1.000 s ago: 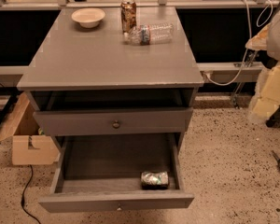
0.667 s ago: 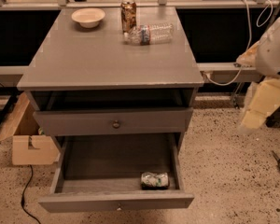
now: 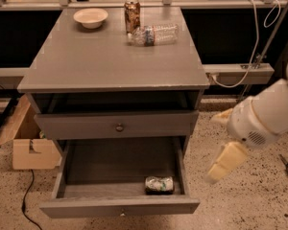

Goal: Pick 7up can from middle drawer and place on counter

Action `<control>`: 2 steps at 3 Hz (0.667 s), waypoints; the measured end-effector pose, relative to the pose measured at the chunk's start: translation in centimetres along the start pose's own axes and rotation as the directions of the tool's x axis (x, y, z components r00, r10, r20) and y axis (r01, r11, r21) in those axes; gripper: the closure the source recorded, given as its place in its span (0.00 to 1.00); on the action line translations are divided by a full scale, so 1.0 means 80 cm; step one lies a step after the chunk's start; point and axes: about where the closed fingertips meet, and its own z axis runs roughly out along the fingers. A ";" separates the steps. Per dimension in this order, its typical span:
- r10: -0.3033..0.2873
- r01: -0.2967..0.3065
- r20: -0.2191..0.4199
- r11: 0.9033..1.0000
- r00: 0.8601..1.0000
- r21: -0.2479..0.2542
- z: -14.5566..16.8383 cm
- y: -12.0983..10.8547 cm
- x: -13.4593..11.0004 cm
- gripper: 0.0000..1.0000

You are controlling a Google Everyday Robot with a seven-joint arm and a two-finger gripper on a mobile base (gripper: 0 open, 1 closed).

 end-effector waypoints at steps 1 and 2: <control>0.144 -0.135 0.120 0.988 0.982 -0.076 0.110 0.017 0.030 0.00; 0.140 -0.132 0.118 0.988 0.983 -0.077 0.108 0.018 0.029 0.00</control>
Offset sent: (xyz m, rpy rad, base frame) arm -0.0118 0.0209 -0.0734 0.1377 0.0776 -0.0703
